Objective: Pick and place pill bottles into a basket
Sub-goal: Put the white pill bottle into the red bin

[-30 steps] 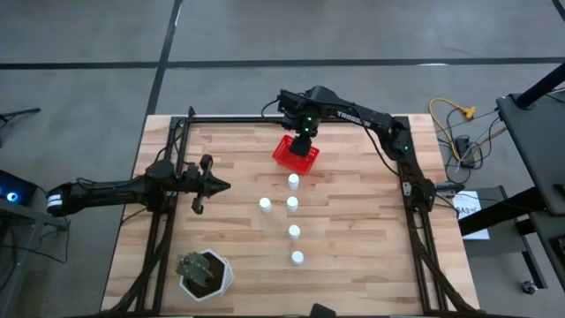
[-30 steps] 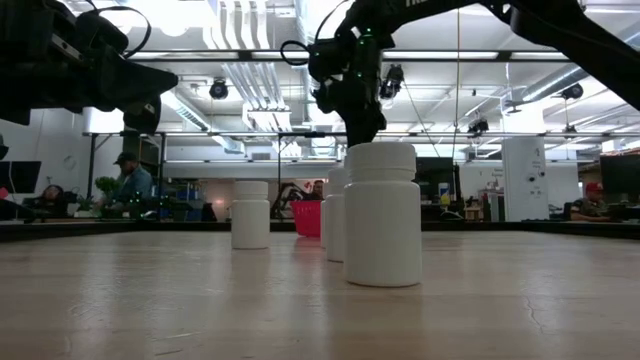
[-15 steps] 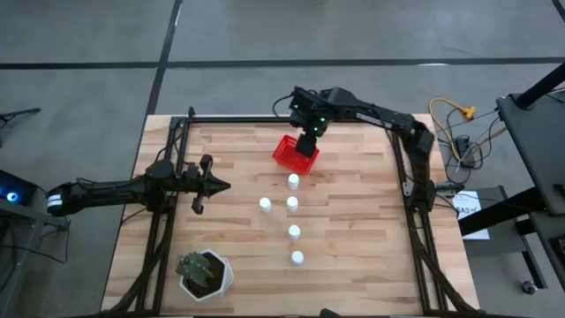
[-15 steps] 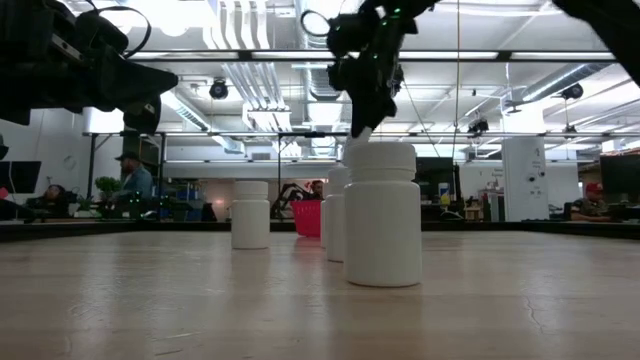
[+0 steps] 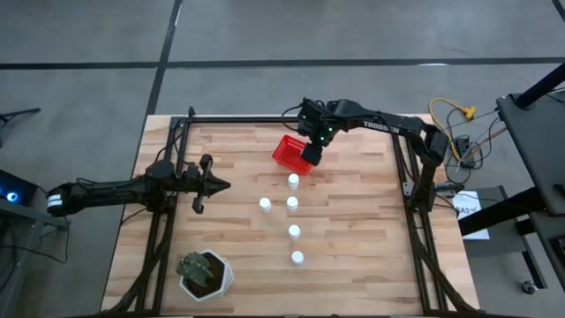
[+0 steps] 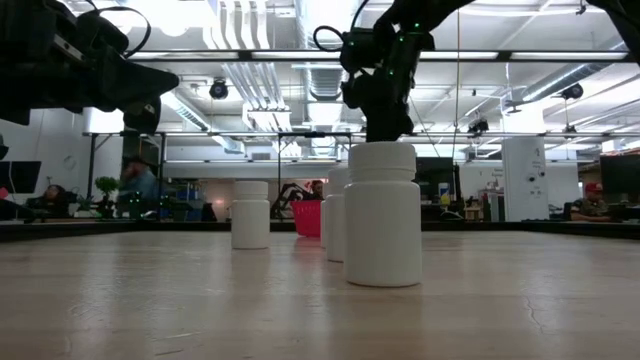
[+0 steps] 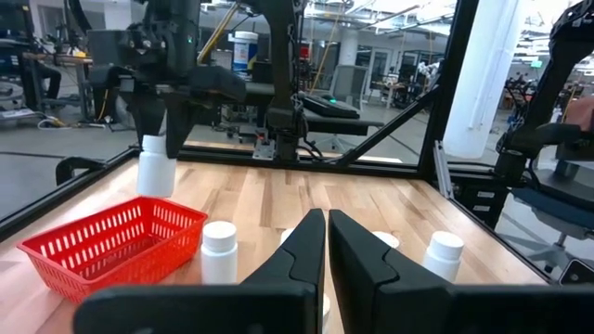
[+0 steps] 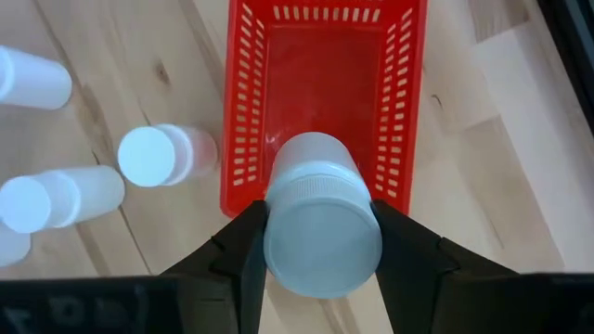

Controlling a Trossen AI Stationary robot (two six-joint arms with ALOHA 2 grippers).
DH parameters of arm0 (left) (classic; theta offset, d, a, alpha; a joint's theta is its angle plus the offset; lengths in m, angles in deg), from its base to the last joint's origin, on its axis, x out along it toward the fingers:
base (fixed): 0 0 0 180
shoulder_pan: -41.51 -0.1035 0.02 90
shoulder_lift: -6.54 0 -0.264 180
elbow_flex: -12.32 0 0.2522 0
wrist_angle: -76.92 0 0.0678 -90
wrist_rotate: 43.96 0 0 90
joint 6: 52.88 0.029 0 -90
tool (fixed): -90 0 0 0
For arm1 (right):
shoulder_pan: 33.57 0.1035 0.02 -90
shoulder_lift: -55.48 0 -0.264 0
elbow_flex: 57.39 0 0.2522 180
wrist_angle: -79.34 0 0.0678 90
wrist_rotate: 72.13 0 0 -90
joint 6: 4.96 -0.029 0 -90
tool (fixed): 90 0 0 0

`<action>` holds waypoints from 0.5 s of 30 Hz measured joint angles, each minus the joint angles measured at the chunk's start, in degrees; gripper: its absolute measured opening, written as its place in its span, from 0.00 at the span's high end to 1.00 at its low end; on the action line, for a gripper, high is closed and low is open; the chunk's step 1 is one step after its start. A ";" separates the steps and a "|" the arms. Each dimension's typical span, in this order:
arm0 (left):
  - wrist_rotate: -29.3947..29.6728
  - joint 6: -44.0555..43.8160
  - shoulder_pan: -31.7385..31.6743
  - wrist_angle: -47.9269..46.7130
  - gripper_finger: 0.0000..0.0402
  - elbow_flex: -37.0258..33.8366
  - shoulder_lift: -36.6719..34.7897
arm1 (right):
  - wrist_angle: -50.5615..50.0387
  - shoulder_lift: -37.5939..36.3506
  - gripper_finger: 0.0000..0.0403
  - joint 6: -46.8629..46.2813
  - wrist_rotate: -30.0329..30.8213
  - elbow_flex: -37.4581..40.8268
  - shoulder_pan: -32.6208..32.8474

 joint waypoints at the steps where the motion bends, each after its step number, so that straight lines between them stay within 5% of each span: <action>1: -0.02 -0.05 0.00 0.00 1.00 0.00 0.00 | 0.12 0.00 0.65 0.24 0.05 0.13 -0.05; 15: -0.02 -0.14 0.00 0.02 1.00 0.00 0.04 | 1.52 4.04 0.65 1.85 0.61 0.92 -2.23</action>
